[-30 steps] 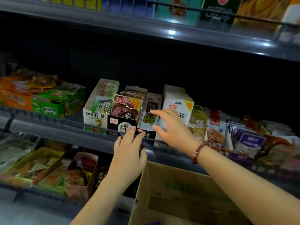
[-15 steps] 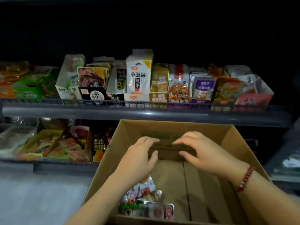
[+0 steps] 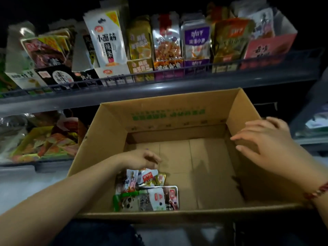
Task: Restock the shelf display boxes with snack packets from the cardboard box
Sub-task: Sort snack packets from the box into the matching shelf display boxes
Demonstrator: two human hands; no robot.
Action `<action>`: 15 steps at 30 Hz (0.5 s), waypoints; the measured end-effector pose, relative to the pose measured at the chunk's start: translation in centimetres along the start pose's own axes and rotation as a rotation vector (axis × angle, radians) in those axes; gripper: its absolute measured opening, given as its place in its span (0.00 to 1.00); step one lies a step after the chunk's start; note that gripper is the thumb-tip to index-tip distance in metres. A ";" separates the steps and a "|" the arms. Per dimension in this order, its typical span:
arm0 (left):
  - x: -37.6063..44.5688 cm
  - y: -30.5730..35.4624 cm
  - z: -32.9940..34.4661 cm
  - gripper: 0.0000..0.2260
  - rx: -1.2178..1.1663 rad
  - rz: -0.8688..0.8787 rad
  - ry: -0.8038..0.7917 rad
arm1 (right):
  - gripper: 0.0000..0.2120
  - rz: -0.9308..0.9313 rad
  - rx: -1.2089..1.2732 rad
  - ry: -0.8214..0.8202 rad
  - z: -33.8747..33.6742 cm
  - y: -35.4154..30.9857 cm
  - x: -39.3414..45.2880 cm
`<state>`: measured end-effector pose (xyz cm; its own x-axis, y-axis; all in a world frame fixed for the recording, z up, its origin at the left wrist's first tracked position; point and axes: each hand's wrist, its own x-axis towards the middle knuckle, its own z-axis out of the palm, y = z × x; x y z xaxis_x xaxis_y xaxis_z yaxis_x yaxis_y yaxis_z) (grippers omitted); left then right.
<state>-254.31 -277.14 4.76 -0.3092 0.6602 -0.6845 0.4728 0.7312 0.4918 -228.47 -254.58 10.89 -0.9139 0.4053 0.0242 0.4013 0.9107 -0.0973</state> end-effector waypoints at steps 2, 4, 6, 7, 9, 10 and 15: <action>1.3 -0.3 0.9 0.19 0.089 -0.007 -0.154 | 0.15 0.023 -0.004 -0.027 0.6 0.4 -0.1; 2.4 -0.5 1.9 0.24 0.133 -0.025 -0.298 | 0.15 0.024 0.024 0.006 1.3 0.7 -0.2; 3.2 -0.8 2.9 0.26 0.202 -0.037 -0.401 | 0.15 0.029 0.009 0.039 2.0 1.0 -0.3; 3.5 -1.0 3.3 0.26 0.228 -0.035 -0.420 | 0.16 0.029 -0.011 0.039 2.2 1.0 -0.3; 4.2 -1.6 3.8 0.25 0.230 -0.021 -0.421 | 0.17 0.027 -0.039 0.044 2.3 0.9 -0.1; 4.5 -1.9 3.9 0.25 0.224 -0.014 -0.417 | 0.17 0.025 -0.046 0.049 2.4 0.9 -0.1; 5.9 -3.2 4.9 0.15 0.283 0.065 -0.344 | 0.16 0.020 -0.060 0.069 2.6 1.0 -0.1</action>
<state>-253.59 -276.44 -3.45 -0.0017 0.5728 -0.8197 0.7042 0.5827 0.4057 -228.08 -253.90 8.22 -0.8999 0.4263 0.0918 0.4245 0.9046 -0.0392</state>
